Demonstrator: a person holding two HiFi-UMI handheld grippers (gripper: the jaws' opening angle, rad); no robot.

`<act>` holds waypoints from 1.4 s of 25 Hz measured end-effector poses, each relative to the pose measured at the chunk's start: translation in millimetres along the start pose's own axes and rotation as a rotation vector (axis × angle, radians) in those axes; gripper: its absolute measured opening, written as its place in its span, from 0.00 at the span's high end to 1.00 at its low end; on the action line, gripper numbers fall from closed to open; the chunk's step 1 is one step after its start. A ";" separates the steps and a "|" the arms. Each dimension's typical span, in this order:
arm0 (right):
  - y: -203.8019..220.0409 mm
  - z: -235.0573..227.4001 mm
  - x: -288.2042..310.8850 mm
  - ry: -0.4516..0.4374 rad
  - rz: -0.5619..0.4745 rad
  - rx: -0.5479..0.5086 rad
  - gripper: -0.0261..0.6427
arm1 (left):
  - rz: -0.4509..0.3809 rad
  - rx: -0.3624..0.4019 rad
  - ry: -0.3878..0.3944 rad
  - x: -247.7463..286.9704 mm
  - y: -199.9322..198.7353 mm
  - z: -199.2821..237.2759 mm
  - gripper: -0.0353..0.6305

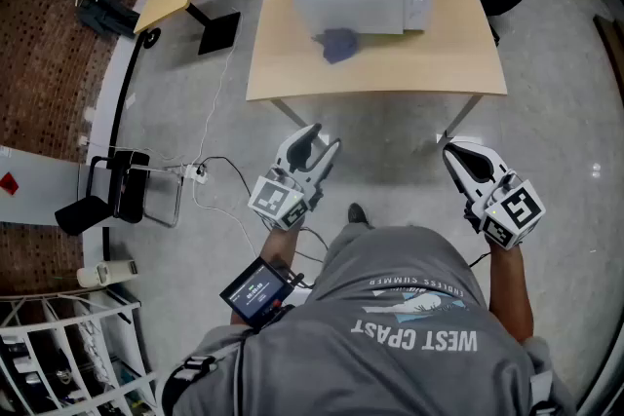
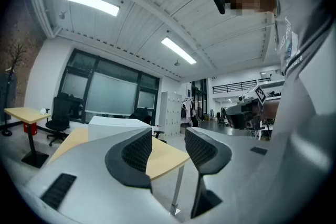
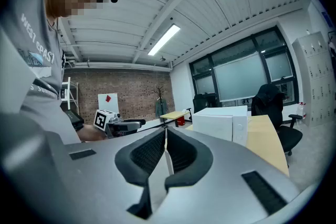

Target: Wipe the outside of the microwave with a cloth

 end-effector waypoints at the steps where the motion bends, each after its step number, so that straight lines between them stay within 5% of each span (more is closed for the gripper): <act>1: -1.3 0.1 7.2 0.003 0.001 0.001 0.92 | 0.001 0.003 0.007 0.0 0.0 8.7 0.62; 17: -5.6 -2.0 149.4 0.055 0.025 0.054 0.92 | 0.000 -0.027 0.075 3.8 4.0 152.3 0.64; 22: -6.2 -11.2 208.2 0.003 0.138 -0.020 0.92 | -0.013 -0.058 0.051 6.2 2.2 189.7 0.67; 24: -3.8 -25.6 235.5 -0.018 0.192 -0.069 0.92 | -0.017 -0.079 0.045 8.9 3.5 201.2 0.77; 25: -0.8 -35.3 251.7 -0.031 0.221 -0.091 0.92 | -0.016 -0.085 0.044 11.2 5.0 207.0 0.84; 31: 42.3 -112.8 375.9 -0.150 0.399 -0.175 0.78 | 0.036 -0.087 -0.005 36.8 14.2 242.4 0.89; 35: 82.4 -175.8 464.9 -0.166 0.525 -0.315 0.78 | 0.077 -0.097 -0.060 66.3 12.5 260.2 0.91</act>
Point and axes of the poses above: the fingertips, and each gripper's own axes: x forward along the fingers, z to its left, y out of its underside, the point moved 9 cm from there along -x, backward along the fingers
